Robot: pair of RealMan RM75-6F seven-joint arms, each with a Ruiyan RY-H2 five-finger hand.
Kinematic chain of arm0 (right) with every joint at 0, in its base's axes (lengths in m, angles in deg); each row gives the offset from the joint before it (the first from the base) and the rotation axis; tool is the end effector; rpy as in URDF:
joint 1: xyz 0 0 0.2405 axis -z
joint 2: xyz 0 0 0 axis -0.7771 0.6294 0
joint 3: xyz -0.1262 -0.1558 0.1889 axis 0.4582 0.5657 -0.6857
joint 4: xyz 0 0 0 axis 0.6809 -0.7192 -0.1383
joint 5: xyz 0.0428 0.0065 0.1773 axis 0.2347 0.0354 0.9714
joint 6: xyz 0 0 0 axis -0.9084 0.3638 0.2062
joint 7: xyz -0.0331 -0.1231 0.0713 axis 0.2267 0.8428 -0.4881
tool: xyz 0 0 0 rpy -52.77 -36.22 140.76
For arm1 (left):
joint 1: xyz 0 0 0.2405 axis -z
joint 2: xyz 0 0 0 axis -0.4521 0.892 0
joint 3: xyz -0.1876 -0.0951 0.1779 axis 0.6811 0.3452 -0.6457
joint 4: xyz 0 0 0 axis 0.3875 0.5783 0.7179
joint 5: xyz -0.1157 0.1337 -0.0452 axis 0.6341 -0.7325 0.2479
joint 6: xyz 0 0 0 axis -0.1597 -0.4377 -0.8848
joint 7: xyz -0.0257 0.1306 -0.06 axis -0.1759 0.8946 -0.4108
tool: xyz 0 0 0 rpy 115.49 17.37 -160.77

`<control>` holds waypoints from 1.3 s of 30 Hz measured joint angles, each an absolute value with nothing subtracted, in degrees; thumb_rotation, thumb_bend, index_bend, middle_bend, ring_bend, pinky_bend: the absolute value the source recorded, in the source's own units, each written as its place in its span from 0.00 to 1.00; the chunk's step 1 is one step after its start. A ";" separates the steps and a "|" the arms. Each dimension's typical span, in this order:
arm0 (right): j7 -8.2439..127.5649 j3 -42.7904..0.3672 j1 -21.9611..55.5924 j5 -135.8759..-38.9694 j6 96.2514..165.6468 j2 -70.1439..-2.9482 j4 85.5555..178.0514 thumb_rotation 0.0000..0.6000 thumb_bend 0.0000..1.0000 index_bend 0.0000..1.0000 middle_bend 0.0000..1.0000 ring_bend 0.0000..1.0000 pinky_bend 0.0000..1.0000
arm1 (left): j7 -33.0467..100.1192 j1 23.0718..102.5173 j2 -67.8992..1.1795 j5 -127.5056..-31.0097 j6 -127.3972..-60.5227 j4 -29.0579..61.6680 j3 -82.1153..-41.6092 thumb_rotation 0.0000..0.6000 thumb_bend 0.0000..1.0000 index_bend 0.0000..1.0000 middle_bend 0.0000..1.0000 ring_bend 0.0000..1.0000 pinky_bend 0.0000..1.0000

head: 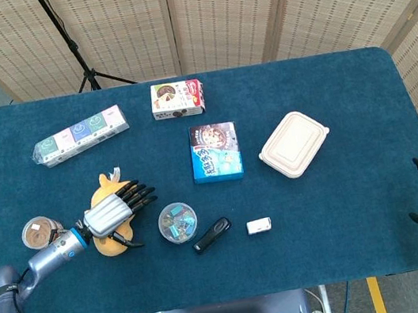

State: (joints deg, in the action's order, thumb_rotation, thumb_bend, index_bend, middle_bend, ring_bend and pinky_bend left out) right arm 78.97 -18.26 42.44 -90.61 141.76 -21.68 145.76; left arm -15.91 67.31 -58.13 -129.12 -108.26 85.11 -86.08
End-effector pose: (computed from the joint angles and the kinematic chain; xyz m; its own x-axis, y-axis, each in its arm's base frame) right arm -0.3620 -0.2116 0.1787 0.5699 -0.1515 0.8077 -0.7712 0.2409 0.5893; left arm -0.2549 0.3624 -0.0026 0.6703 0.1765 0.7208 0.5295 -0.7943 -0.2978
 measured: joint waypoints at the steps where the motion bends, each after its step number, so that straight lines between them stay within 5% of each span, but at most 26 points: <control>1: 78.99 -18.27 42.41 -90.51 141.66 -21.73 145.65 1.00 0.00 0.03 0.00 0.00 0.00 | -16.14 67.50 -58.22 -128.49 -107.52 85.17 -85.64 0.07 0.00 0.00 0.00 0.00 0.00; 11: 79.01 -18.32 42.27 -90.22 141.59 -21.91 145.36 1.00 0.00 0.03 0.00 0.00 0.00 | -17.91 68.61 -58.37 -125.17 -103.69 85.11 -83.48 0.07 0.00 0.00 0.00 0.00 0.00; 27: 78.42 -17.79 42.69 -91.47 142.28 -21.30 146.47 1.00 0.00 0.03 0.00 0.00 0.00 | -25.75 61.45 -55.75 -124.85 -126.45 83.68 -84.35 0.06 0.00 0.00 0.00 0.00 0.00; 39: 78.14 -17.78 42.75 -91.50 142.32 -21.07 146.73 1.00 0.00 0.03 0.00 0.00 0.00 | -24.51 60.32 -55.76 -126.69 -120.12 84.60 -87.27 0.07 0.00 0.00 0.00 0.00 0.00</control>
